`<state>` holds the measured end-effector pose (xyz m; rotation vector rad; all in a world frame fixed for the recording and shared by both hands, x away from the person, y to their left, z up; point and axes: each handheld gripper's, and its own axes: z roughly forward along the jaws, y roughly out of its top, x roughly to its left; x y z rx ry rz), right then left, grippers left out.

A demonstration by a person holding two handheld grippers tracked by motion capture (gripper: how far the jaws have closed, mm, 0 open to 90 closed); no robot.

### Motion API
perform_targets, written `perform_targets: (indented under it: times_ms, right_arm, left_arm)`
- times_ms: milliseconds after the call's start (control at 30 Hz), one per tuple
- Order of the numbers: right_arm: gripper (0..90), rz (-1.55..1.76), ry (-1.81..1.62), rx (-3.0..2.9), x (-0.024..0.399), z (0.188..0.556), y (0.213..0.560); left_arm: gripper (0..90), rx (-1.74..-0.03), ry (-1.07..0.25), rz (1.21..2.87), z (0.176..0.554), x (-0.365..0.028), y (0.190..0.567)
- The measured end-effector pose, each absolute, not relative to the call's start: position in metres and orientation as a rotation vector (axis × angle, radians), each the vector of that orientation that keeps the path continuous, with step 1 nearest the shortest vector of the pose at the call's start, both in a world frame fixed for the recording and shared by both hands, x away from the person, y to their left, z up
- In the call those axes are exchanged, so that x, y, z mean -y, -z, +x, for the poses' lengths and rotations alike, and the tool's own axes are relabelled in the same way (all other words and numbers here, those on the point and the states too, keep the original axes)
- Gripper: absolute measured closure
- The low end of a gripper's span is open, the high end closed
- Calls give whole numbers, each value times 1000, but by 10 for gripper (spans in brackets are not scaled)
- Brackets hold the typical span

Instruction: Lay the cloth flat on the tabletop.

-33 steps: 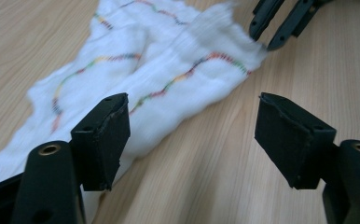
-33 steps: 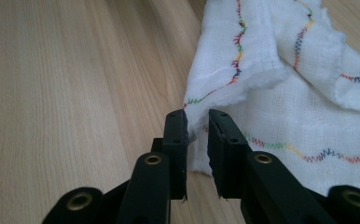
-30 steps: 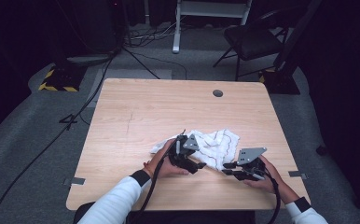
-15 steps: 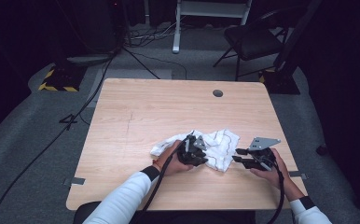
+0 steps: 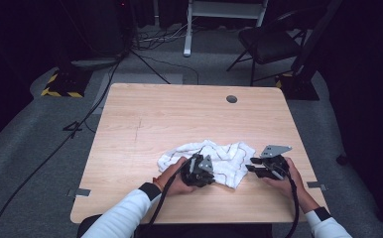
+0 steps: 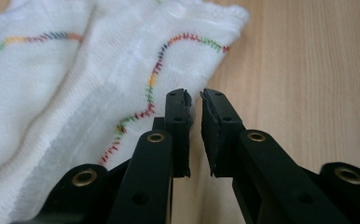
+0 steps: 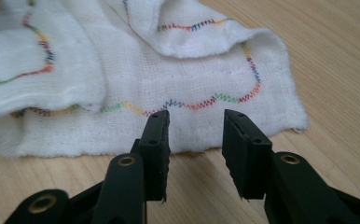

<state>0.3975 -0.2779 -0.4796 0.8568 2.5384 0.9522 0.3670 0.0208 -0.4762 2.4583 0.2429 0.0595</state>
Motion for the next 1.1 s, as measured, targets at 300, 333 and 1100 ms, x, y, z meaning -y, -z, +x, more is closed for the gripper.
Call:
perform_targets:
  times_ms: [300, 333, 1100]
  right_arm:
    - [567, 973, -910, -2446, 285, 407, 482]
    - [557, 981, -903, -2433, 287, 409, 482]
    - [450, 1146, -934, -2390, 288, 452, 491]
  left_arm:
    - [489, -370, -126, 2337, 379, -42, 454]
    - [459, -398, -146, 2314, 382, -44, 450]
    - [367, -655, -133, 2419, 473, -24, 481]
